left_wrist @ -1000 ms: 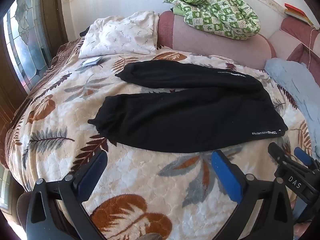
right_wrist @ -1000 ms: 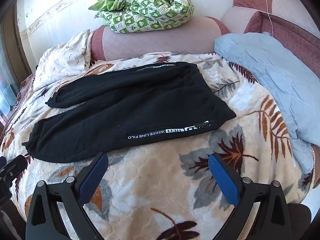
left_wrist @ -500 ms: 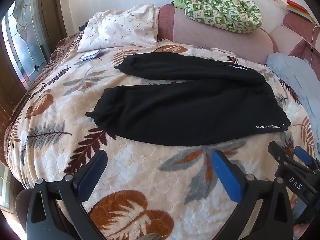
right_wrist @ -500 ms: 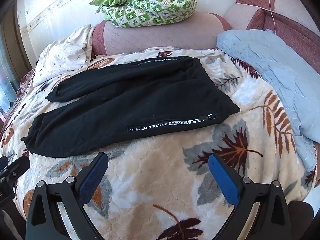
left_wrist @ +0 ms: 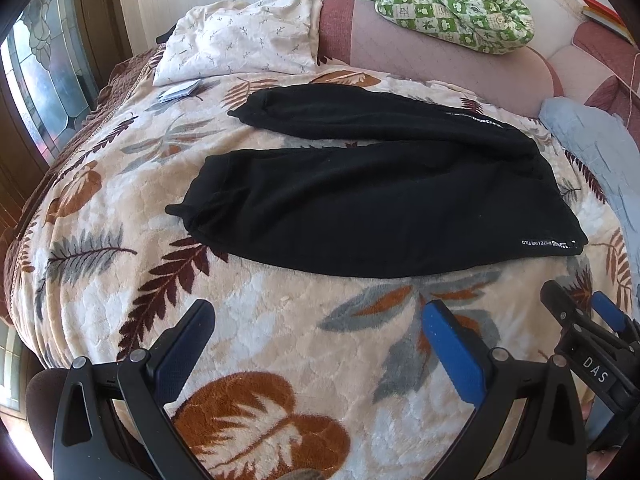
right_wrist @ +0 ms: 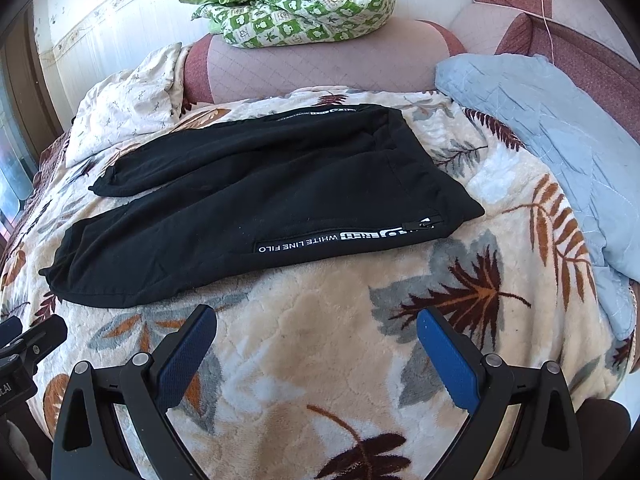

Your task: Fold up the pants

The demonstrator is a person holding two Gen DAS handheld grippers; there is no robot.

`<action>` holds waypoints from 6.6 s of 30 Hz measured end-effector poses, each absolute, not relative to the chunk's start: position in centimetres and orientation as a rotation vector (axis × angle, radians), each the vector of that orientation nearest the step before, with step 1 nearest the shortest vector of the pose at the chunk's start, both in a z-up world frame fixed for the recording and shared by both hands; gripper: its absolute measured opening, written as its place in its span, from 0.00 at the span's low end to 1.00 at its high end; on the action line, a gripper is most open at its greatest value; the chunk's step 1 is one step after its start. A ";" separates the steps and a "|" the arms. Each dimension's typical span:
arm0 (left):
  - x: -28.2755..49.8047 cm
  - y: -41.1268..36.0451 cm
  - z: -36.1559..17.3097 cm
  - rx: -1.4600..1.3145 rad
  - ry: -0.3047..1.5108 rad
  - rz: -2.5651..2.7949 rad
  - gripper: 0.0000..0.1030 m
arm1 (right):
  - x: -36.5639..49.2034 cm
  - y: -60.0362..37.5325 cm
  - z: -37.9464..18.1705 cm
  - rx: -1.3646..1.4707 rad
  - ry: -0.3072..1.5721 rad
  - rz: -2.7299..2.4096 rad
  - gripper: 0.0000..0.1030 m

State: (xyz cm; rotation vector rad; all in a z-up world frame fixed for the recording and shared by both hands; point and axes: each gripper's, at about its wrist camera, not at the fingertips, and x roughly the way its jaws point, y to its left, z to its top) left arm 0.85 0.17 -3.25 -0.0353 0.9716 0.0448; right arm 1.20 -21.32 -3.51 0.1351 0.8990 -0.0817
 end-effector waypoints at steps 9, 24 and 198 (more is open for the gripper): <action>1.0 0.2 -3.9 -0.033 0.985 0.046 1.00 | 1.1 -21.2 -3.7 0.134 0.901 -0.082 0.99; 1.5 0.7 -6.7 -0.043 1.032 0.058 1.00 | 1.1 -20.9 -4.3 0.128 0.915 -0.077 0.99; 25.7 8.9 3.3 0.039 0.745 -0.203 0.12 | 27.7 -26.4 0.6 -0.004 1.003 0.423 0.00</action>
